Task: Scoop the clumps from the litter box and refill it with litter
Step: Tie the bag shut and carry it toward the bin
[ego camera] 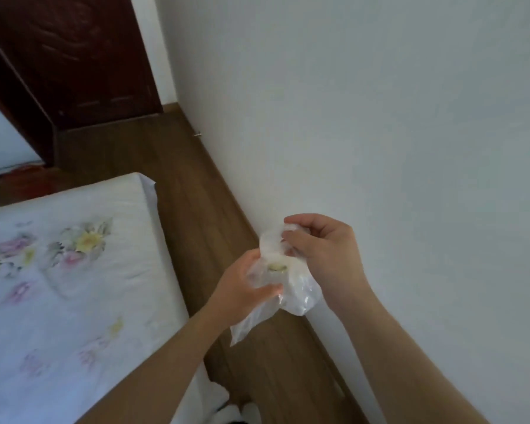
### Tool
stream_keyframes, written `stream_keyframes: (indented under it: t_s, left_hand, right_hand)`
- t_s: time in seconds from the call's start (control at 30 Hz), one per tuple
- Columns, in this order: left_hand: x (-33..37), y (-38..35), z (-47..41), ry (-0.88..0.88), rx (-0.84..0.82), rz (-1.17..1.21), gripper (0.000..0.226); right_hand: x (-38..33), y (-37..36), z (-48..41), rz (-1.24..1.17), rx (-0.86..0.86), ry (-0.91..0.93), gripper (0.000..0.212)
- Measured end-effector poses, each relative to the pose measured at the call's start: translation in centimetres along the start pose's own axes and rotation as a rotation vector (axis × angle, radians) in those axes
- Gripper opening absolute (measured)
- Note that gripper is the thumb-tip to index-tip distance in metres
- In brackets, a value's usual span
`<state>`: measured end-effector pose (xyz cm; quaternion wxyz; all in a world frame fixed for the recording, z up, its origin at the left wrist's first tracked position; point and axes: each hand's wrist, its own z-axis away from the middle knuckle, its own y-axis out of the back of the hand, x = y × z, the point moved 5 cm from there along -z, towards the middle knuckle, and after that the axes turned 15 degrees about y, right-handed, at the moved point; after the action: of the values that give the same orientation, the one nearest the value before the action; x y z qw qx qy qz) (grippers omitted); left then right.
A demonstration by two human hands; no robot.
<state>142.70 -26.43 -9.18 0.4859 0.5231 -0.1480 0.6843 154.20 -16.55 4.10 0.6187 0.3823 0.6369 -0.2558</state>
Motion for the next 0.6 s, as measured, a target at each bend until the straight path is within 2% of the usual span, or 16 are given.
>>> stream_keyframes:
  t_s: [0.2,0.5,0.6]
  left_hand:
    - [2.6,10.2,-6.9,0.018,0.224,0.083,0.052]
    - [3.4,23.3,-20.5,0.157,0.548,0.086,0.064]
    - [3.6,27.8,-24.1,0.193,0.629,0.225,0.055]
  right_hand:
    - [-1.7,-9.3,-12.1,-0.044,-0.190,0.056,0.017]
    - [-0.8,-24.2,-31.1,-0.098,-0.498,0.134,0.016]
    - [-1.3,-30.0,-36.5,-0.090,-0.615,0.142,0.014]
